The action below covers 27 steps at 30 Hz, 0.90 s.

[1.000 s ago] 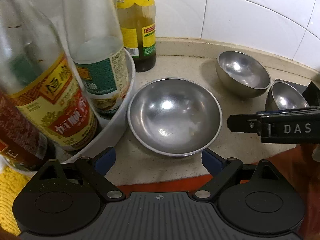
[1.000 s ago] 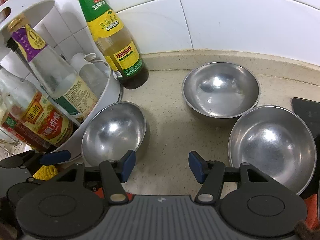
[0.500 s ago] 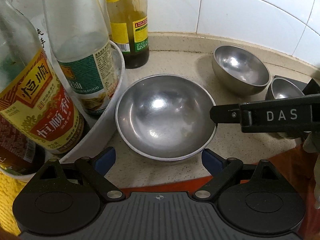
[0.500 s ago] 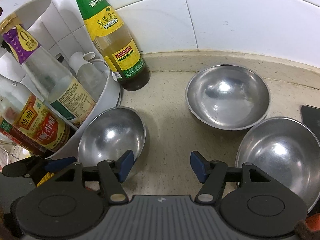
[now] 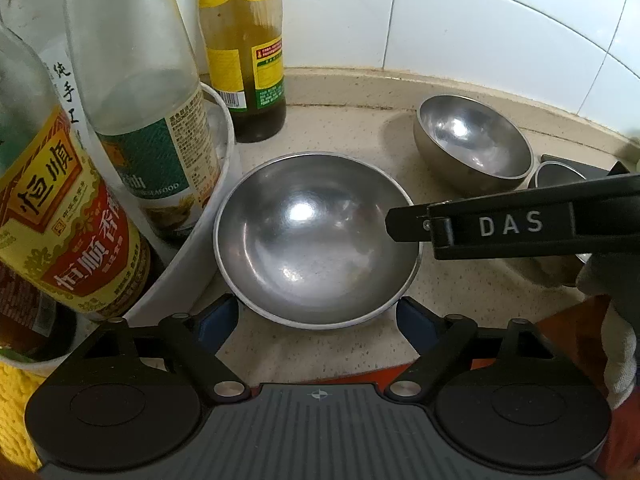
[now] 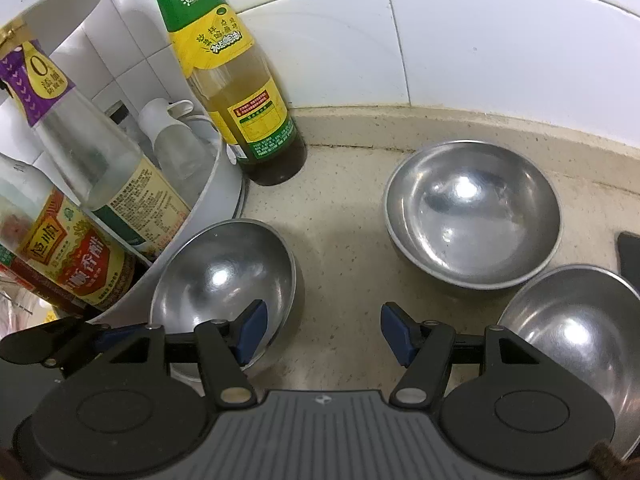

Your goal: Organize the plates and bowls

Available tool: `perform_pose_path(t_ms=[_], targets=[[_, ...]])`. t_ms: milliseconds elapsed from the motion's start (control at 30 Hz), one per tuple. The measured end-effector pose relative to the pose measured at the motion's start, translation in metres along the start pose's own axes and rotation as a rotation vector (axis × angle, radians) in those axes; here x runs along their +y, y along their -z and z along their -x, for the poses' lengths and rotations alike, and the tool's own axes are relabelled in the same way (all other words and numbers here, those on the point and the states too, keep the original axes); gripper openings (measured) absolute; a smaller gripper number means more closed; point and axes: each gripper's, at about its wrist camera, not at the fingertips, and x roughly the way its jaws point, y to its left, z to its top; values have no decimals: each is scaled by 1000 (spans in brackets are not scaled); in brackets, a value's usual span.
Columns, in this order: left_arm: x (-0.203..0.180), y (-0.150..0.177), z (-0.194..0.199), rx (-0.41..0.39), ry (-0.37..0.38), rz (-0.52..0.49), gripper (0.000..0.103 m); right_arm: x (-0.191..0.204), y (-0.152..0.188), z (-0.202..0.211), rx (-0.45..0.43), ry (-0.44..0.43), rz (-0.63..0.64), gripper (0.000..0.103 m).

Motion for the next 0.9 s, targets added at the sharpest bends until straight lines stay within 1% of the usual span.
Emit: perform_pose_path(t_ms=[200,367,467,567,600,633,733,833,900], targets=[[1,-1,-1,-17,4,-9,89,0,-2,-6,13,-2,5,59],[1,-3,-4,-19,4,-20,88,-3,-4,-20,59,-19,-12,59],[1,-4,-5,-20,4,-26,88,-4,-5,-28,89,-49,-30,59],[1,-4,-6,-20,5,-31,87,-3,-2,-33,119,-112,-58,59],[1,-4,-7,-21,6,-33,87,-3,-1,-32,119,-126,-61,58],[1,-4,-7,-22,7,-36,87,-1,0,-31,115,-132,-58,54],[0,-2,-7,-21,16,-47,83,3,1,-30,118,-148,-48,47],[0,0,-7,-21,30,-53,82,8,3,-26,116,-174,-43,44],[2,1,-8,-15,44,-50,78,9,5,-24,113,-165,-38,44]])
